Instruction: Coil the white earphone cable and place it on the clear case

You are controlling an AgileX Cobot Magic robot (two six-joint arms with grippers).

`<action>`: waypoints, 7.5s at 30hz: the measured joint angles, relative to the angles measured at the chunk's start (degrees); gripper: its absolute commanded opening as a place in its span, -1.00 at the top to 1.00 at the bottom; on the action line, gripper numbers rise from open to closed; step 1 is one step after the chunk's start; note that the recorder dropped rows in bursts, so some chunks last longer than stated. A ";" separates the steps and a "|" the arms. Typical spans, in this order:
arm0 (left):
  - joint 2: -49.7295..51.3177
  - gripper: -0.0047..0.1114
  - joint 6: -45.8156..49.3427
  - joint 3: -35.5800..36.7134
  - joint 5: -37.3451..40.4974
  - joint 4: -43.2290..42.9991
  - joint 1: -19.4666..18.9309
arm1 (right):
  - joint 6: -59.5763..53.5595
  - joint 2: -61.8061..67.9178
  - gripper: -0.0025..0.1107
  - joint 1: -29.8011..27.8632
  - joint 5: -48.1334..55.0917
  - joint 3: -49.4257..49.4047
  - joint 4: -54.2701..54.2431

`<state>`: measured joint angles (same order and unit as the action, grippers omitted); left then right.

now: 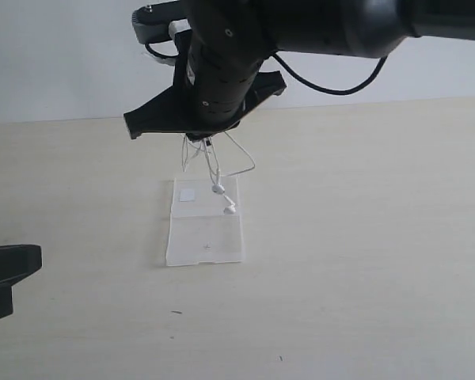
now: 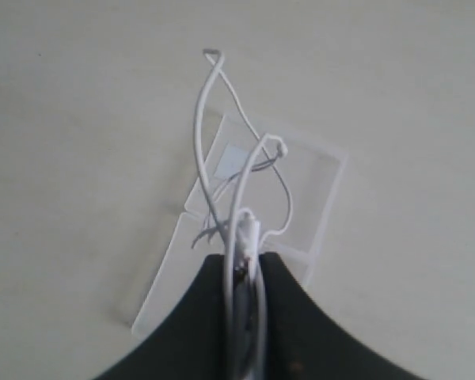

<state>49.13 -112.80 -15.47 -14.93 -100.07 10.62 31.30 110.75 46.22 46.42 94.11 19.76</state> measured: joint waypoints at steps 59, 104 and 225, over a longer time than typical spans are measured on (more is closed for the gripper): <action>0.00 0.92 0.00 1.90 -5.61 0.00 0.00 | -5.29 21.94 -0.20 -5.90 8.80 14.38 -20.30; 33.02 0.92 83.23 1.90 -38.95 46.22 0.00 | -7.44 21.82 -0.22 -5.90 10.84 17.85 -20.32; 60.53 0.92 86.22 -24.08 -27.32 59.81 6.74 | -6.29 21.66 -0.22 -5.12 5.72 25.35 -30.57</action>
<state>109.66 -26.58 -39.55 -42.25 -40.26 17.35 25.01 132.41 41.10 52.14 119.46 -10.80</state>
